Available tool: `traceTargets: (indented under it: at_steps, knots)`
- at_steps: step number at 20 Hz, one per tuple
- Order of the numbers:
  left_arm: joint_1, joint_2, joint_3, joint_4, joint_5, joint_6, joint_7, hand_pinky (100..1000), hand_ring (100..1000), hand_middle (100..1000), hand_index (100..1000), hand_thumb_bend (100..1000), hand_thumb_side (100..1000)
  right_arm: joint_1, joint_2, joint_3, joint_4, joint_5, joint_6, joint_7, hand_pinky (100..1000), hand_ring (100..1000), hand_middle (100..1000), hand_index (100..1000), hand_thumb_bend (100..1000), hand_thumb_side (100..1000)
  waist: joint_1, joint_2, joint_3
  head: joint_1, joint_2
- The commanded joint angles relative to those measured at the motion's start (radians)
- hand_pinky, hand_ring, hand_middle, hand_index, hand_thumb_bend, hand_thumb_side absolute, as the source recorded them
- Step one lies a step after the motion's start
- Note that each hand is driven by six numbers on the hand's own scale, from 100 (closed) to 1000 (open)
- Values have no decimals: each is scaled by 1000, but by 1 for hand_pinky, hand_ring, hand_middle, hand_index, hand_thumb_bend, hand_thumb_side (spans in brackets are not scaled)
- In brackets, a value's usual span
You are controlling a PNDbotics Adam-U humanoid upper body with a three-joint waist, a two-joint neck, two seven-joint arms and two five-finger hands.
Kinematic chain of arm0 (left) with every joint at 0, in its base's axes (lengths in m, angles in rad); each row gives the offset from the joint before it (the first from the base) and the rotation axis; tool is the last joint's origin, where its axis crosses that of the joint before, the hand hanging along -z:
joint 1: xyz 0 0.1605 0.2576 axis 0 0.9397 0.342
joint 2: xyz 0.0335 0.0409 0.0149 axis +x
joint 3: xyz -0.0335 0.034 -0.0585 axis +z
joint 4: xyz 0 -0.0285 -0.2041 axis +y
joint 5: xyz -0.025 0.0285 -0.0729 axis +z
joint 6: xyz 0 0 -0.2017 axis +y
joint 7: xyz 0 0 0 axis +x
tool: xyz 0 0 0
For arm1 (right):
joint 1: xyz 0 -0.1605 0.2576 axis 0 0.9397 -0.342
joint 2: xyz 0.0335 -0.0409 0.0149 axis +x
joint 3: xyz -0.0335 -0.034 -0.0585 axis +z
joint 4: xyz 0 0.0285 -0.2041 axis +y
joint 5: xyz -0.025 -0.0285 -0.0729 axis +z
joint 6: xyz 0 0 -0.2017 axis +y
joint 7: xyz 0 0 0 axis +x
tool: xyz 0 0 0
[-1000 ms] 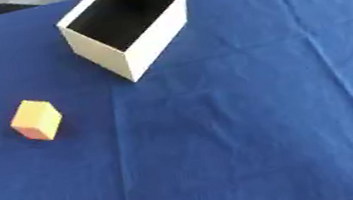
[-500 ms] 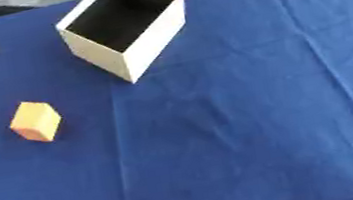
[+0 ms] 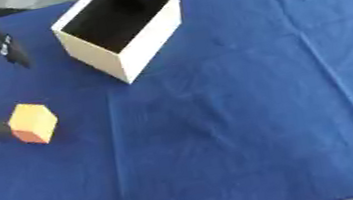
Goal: Pick up objects on the table and place them in the box.
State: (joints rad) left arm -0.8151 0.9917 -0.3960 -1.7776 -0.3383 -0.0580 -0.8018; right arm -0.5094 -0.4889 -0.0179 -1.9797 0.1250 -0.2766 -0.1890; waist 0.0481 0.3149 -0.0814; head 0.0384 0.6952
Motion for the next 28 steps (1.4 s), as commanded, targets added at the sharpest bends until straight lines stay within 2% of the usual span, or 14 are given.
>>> traceTargets:
  at_steps: [1, 2, 3, 19, 28]
  knots:
    - [-31, -4, -10, 63, -39, -29, -34, 675, 815, 794, 863, 573, 397, -12, -12, -6, -20, -8, -1, 2, 797, 707, 650, 757, 100, 853, 0, -15, -2, 2, 8]
    - [-34, -7, -12, 77, -51, -40, -40, 683, 821, 800, 867, 623, 416, -11, -12, -6, -20, -8, -1, 1, 797, 706, 649, 757, 100, 854, 1, -14, -2, 1, 9]
    - [-36, -9, -11, 88, -66, -50, -43, 692, 830, 809, 869, 635, 417, -10, -13, -7, -20, -8, -1, 1, 797, 706, 649, 756, 100, 855, 2, -13, -2, -1, 10]
    - [-74, -54, -41, 217, -255, -136, -53, 721, 867, 850, 884, 536, 358, -10, -7, -7, -20, -15, -1, -2, 796, 701, 643, 754, 100, 862, 6, 4, -11, -15, 6]
    - [-72, -87, -59, 287, -303, -151, -23, 715, 862, 844, 881, 611, 378, -10, -2, -8, -20, -18, 0, -1, 796, 700, 641, 753, 100, 863, 6, 7, -14, -13, 3]
